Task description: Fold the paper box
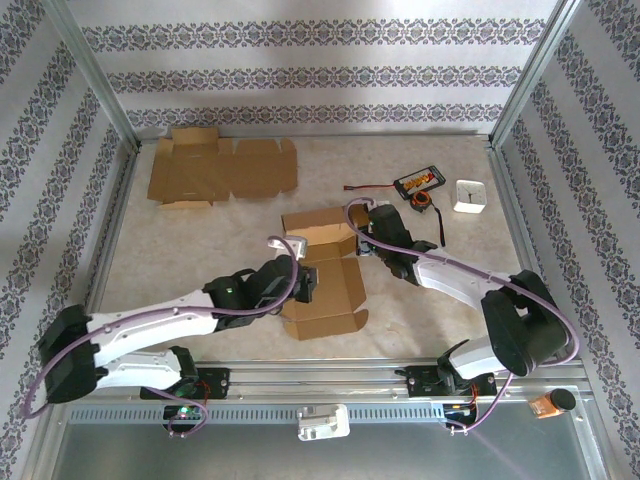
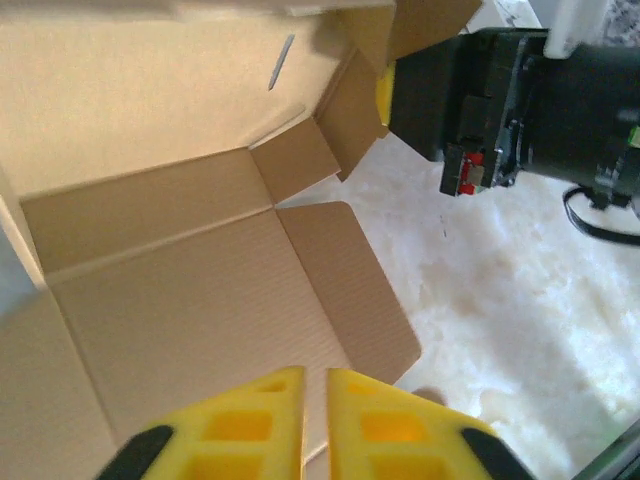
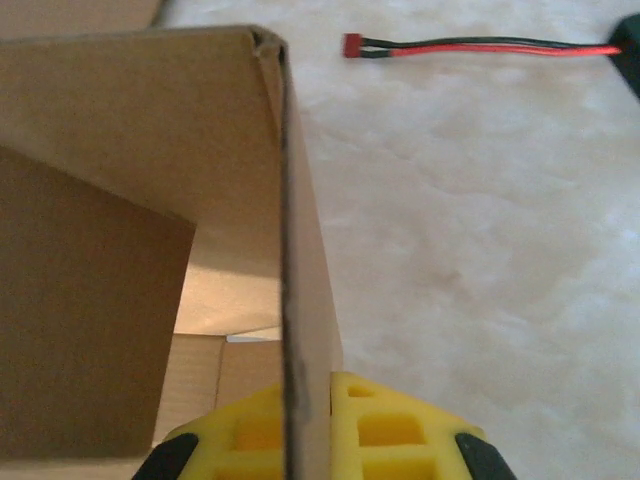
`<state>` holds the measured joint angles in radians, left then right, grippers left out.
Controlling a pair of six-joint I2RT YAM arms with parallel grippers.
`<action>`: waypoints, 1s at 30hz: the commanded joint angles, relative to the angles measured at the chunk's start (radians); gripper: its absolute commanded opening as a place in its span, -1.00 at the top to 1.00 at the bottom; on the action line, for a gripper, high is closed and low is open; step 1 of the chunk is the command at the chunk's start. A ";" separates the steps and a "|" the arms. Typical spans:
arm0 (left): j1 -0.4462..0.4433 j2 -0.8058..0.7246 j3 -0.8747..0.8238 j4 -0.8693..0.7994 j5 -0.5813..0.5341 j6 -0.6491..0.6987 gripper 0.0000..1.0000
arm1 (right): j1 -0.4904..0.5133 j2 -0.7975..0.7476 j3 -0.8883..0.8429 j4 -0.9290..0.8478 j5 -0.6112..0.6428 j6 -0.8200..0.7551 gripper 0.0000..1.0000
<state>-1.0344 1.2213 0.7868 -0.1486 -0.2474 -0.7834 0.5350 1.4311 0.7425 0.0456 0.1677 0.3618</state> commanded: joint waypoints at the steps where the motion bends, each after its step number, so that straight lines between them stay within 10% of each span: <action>1: -0.012 0.085 0.027 0.110 -0.061 -0.057 0.89 | 0.010 -0.042 -0.010 -0.047 0.106 0.087 0.97; 16: 0.061 0.477 0.097 0.322 -0.002 0.055 1.00 | 0.009 -0.078 -0.033 -0.069 0.102 0.116 0.95; 30: 0.199 0.420 0.050 0.370 0.084 0.109 1.00 | -0.010 -0.061 -0.037 -0.052 0.069 0.043 0.96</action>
<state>-0.8963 1.6123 0.8318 0.2123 -0.2111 -0.6403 0.5323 1.3670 0.7120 -0.0231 0.2497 0.4198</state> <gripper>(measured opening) 0.041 0.047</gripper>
